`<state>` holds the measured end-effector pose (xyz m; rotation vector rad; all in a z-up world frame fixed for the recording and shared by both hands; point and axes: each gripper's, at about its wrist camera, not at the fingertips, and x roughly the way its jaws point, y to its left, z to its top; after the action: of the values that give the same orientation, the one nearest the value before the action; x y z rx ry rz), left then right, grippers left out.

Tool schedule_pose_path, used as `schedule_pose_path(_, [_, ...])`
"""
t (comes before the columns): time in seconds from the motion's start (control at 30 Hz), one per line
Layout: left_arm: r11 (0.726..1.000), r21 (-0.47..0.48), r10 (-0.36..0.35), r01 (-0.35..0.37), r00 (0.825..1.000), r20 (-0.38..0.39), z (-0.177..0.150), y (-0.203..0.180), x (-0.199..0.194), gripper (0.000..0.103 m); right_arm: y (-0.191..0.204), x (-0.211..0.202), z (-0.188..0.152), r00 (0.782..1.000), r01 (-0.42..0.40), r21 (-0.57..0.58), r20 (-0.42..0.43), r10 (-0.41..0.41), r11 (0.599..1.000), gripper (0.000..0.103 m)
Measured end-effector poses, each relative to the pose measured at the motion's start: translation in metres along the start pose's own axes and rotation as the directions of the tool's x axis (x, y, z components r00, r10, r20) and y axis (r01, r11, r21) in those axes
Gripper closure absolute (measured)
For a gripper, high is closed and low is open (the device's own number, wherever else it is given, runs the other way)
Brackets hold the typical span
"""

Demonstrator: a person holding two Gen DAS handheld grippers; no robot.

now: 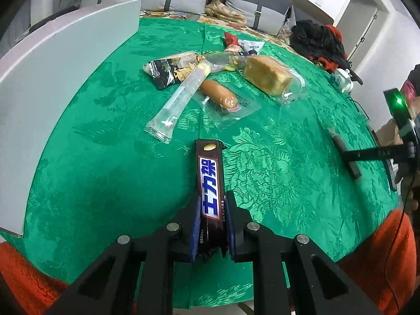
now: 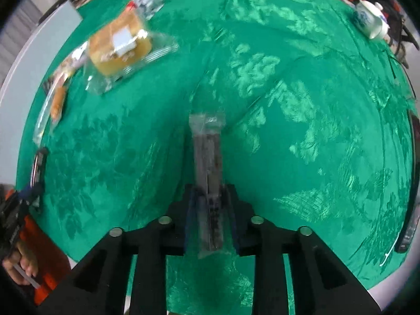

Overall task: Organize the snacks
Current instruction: 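Lift the chocolate bar with the left gripper while the right gripper grasps the brown wrapped bar, then carry both bars into the white box and open both grippers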

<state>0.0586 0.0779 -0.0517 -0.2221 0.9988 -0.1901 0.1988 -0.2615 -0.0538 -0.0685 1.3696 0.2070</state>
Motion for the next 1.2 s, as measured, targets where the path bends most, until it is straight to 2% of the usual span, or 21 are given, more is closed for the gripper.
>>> schedule_pose_path(0.07, [1.000,0.005,0.002,-0.002,1.000,0.003,-0.001,0.001,-0.001,0.086,-0.005,-0.002,0.002,1.000,-0.025,0.037,0.006,0.025,0.999,0.068])
schedule_pose_path(0.1, [1.000,0.003,0.003,-0.003,1.000,0.004,-0.001,0.002,-0.002,0.086,-0.006,-0.003,0.003,1.000,-0.029,0.041,0.009,0.029,0.999,0.073])
schedule_pose_path(0.13, [1.000,-0.003,0.001,-0.001,1.000,0.004,-0.001,0.003,-0.002,0.086,-0.006,-0.002,0.002,0.999,-0.033,0.034,-0.006,0.033,0.999,0.084])
schedule_pose_path(0.2, [1.000,-0.023,-0.010,0.010,1.000,0.005,0.000,0.007,-0.003,0.086,-0.006,-0.004,0.002,1.000,-0.022,0.013,-0.017,0.022,1.000,0.085])
schedule_pose_path(0.27, [0.999,-0.038,-0.027,0.027,1.000,0.011,0.001,0.008,-0.006,0.086,-0.006,-0.012,-0.002,1.000,-0.025,0.021,0.011,0.025,0.999,0.085])
schedule_pose_path(0.37, [0.997,-0.040,-0.057,0.059,0.998,0.033,0.002,0.004,-0.016,0.086,-0.012,-0.043,-0.013,0.981,-0.158,0.084,0.124,0.147,0.984,0.085])
schedule_pose_path(0.4, [0.997,-0.041,-0.066,0.068,0.997,0.040,0.002,0.003,-0.020,0.086,-0.012,-0.045,-0.015,0.980,-0.163,0.088,0.132,0.151,0.983,0.085])
schedule_pose_path(0.53, [0.993,-0.066,-0.097,0.102,0.993,0.071,0.007,0.003,-0.041,0.086,-0.008,-0.032,-0.023,0.994,-0.105,0.063,0.048,0.102,0.992,0.085])
schedule_pose_path(0.63, [0.984,-0.123,-0.112,0.126,0.987,0.117,0.015,0.020,-0.070,0.086,0.010,-0.038,-0.025,0.988,-0.145,0.059,0.065,0.141,0.988,0.085])
schedule_pose_path(0.73, [0.972,-0.195,-0.096,0.128,0.981,0.167,0.030,0.051,-0.101,0.086,0.052,-0.067,-0.007,0.969,-0.223,-0.006,0.111,0.222,0.975,0.085])
schedule_pose_path(0.87, [0.961,-0.272,0.015,0.051,0.971,0.237,0.061,0.113,-0.151,0.086,0.130,-0.120,0.032,0.911,-0.354,-0.138,0.172,0.374,0.925,0.085])
schedule_pose_path(0.9, [0.959,-0.283,0.073,-0.001,0.967,0.244,0.071,0.131,-0.163,0.086,0.165,-0.137,0.043,0.885,-0.396,-0.187,0.183,0.428,0.899,0.085])
schedule_pose_path(0.97, [0.951,-0.297,0.158,-0.084,0.959,0.236,0.085,0.160,-0.176,0.086,0.218,-0.158,0.063,0.844,-0.456,-0.255,0.181,0.505,0.853,0.085])
schedule_pose_path(1.0, [0.941,-0.312,0.210,-0.133,0.951,0.226,0.094,0.179,-0.183,0.086,0.242,-0.162,0.070,0.830,-0.473,-0.275,0.178,0.528,0.837,0.085])
schedule_pose_path(1.07, [0.925,-0.323,0.273,-0.199,0.940,0.203,0.102,0.203,-0.186,0.086,0.294,-0.176,0.080,0.791,-0.513,-0.325,0.180,0.585,0.794,0.084])
schedule_pose_path(1.1, [0.912,-0.329,0.316,-0.245,0.931,0.182,0.106,0.216,-0.186,0.085,0.320,-0.181,0.086,0.759,-0.545,-0.343,0.186,0.624,0.765,0.079])
schedule_pose_path(1.13, [0.897,-0.337,0.353,-0.285,0.922,0.159,0.108,0.226,-0.184,0.082,0.337,-0.181,0.092,0.738,-0.572,-0.340,0.183,0.649,0.746,0.064])
schedule_pose_path(1.17, [0.880,-0.348,0.388,-0.325,0.912,0.131,0.108,0.238,-0.181,0.081,0.348,-0.176,0.098,0.722,-0.599,-0.330,0.173,0.670,0.730,0.043])
schedule_pose_path(1.2, [0.862,-0.360,0.417,-0.357,0.903,0.102,0.106,0.250,-0.179,0.073,0.359,-0.176,0.102,0.700,-0.629,-0.308,0.175,0.692,0.714,0.041])
